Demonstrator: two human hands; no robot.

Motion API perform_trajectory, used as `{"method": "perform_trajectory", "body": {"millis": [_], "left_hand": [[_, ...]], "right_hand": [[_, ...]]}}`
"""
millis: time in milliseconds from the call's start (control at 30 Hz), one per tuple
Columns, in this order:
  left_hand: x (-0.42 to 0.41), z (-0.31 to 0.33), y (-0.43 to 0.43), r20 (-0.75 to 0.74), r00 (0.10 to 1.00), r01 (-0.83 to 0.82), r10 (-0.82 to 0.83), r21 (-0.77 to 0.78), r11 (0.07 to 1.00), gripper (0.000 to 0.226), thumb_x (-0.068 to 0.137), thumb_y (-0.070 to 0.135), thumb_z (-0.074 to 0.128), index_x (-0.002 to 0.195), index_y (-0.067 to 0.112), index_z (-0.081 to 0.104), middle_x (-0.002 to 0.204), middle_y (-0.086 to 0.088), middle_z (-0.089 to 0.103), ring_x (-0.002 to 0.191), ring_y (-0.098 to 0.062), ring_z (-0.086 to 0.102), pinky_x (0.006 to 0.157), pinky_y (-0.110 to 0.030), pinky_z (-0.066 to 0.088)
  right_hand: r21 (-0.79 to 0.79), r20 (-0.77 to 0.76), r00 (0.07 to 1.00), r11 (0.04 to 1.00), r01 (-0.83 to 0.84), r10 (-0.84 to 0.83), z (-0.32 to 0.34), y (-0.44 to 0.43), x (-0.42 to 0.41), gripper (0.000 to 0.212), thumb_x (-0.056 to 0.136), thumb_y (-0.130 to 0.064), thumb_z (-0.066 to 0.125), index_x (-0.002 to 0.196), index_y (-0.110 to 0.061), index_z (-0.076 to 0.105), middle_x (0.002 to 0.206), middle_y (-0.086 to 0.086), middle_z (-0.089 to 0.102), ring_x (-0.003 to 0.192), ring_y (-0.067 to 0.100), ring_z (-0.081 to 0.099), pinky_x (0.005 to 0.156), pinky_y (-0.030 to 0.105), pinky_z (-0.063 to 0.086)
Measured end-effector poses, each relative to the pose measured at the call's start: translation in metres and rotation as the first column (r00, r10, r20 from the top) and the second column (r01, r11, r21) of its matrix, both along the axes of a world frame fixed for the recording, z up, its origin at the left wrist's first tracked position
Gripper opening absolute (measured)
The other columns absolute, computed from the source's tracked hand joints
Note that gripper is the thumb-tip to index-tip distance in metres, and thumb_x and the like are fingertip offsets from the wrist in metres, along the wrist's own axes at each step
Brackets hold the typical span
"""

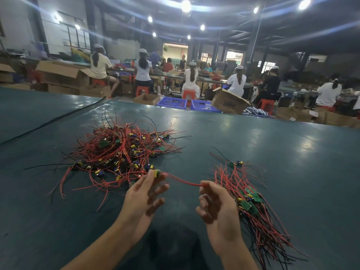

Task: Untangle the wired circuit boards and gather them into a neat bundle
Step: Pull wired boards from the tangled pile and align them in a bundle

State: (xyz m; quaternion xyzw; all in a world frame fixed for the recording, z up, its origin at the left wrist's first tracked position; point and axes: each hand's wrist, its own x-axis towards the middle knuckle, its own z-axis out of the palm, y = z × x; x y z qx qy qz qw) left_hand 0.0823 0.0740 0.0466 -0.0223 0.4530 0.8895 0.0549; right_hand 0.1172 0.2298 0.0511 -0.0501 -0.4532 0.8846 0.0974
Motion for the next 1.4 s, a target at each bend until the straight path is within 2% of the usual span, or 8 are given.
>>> {"method": "perform_trajectory", "body": {"millis": [200, 467, 600, 733, 967, 1133, 1300, 1400], "left_hand": [[-0.009, 0.006, -0.016, 0.009, 0.989, 0.141, -0.147, 0.228, 0.963, 0.028, 0.087, 0.026, 0.055, 0.101, 0.01, 0.073, 0.076, 0.002, 0.065, 0.054, -0.009, 0.057, 0.044, -0.02, 0.046], [-0.007, 0.0, -0.006, -0.18, 0.915, 0.338, -0.36, -0.139, 0.931, 0.041, 0.077, 0.018, 0.066, 0.118, 0.015, 0.067, 0.062, -0.003, 0.052, 0.048, -0.012, 0.047, 0.047, -0.023, 0.043], [-0.004, -0.008, -0.004, -0.13, 0.877, 0.417, -0.463, -0.273, 0.867, 0.04, 0.078, 0.017, 0.075, 0.117, 0.023, 0.067, 0.069, -0.008, 0.058, 0.052, -0.012, 0.052, 0.05, -0.022, 0.045], [-0.005, -0.008, -0.007, -0.002, 0.872, 0.489, -0.489, 0.034, 0.872, 0.039, 0.075, 0.016, 0.065, 0.114, 0.019, 0.07, 0.077, -0.009, 0.068, 0.054, -0.014, 0.057, 0.05, -0.024, 0.049], [0.01, -0.026, 0.012, -0.188, 0.895, 0.298, -0.405, -0.423, 0.856, 0.035, 0.075, 0.043, 0.078, 0.082, 0.015, 0.058, 0.063, -0.006, 0.058, 0.051, -0.013, 0.052, 0.051, -0.021, 0.042], [0.013, -0.022, 0.017, -0.294, 0.93, 0.095, -0.22, -0.388, 0.917, 0.04, 0.073, 0.059, 0.071, 0.072, 0.019, 0.072, 0.06, 0.001, 0.062, 0.055, -0.01, 0.058, 0.054, -0.02, 0.047], [0.014, -0.014, 0.015, -0.376, 0.918, -0.016, -0.127, -0.355, 0.935, 0.05, 0.078, 0.039, 0.062, 0.072, -0.01, 0.057, 0.061, -0.024, 0.05, 0.058, -0.024, 0.05, 0.056, -0.031, 0.043], [0.016, -0.006, 0.015, -0.432, 0.897, -0.077, -0.092, -0.357, 0.931, 0.043, 0.08, 0.031, 0.058, 0.056, -0.002, 0.047, 0.05, -0.013, 0.041, 0.047, -0.019, 0.041, 0.047, -0.026, 0.036]], "right_hand": [[-0.002, 0.019, 0.999, 1.0, -0.026, 0.026, -0.005, -0.001, 0.001, 0.06, 0.078, -0.061, 0.047, 0.088, -0.01, 0.078, 0.064, 0.003, 0.058, 0.046, 0.009, 0.041, 0.04, 0.02, 0.033], [0.288, 0.139, 0.987, 0.95, -0.122, 0.085, -0.009, -0.027, 0.002, 0.041, 0.071, -0.051, 0.068, 0.073, -0.011, 0.076, 0.057, -0.001, 0.043, 0.043, 0.008, 0.03, 0.044, 0.021, 0.022], [0.282, 0.152, 0.984, 0.95, -0.134, 0.094, -0.009, -0.032, 0.005, 0.034, 0.075, -0.043, 0.068, 0.08, -0.011, 0.078, 0.062, 0.01, 0.059, 0.047, 0.015, 0.048, 0.045, 0.022, 0.035], [0.077, 0.158, 0.984, 0.992, -0.097, 0.084, -0.003, -0.029, 0.006, 0.03, 0.078, -0.036, 0.063, 0.086, -0.013, 0.08, 0.062, 0.002, 0.066, 0.044, 0.008, 0.055, 0.038, 0.02, 0.04], [0.084, 0.113, 0.993, 0.996, 0.026, -0.035, 0.0, -0.029, 0.008, 0.032, 0.08, -0.04, 0.059, 0.098, -0.024, 0.079, 0.055, -0.005, 0.046, 0.044, 0.006, 0.03, 0.04, 0.02, 0.026], [0.152, 0.038, 0.999, 0.988, 0.005, -0.011, -0.004, -0.047, 0.012, 0.022, 0.092, -0.018, 0.057, 0.097, -0.01, 0.077, 0.051, -0.008, 0.06, 0.042, 0.0, 0.053, 0.04, 0.011, 0.041], [0.233, 0.05, 0.998, 0.972, 0.036, -0.049, -0.006, -0.048, 0.01, 0.025, 0.095, -0.014, 0.057, 0.085, -0.013, 0.08, 0.045, -0.013, 0.053, 0.039, -0.002, 0.049, 0.041, 0.007, 0.037], [0.158, 0.132, 0.986, 0.984, 0.082, -0.103, -0.003, -0.037, 0.005, 0.025, 0.094, -0.024, 0.058, 0.085, -0.017, 0.08, 0.043, -0.012, 0.036, 0.035, 0.0, 0.031, 0.035, 0.013, 0.029]]}}
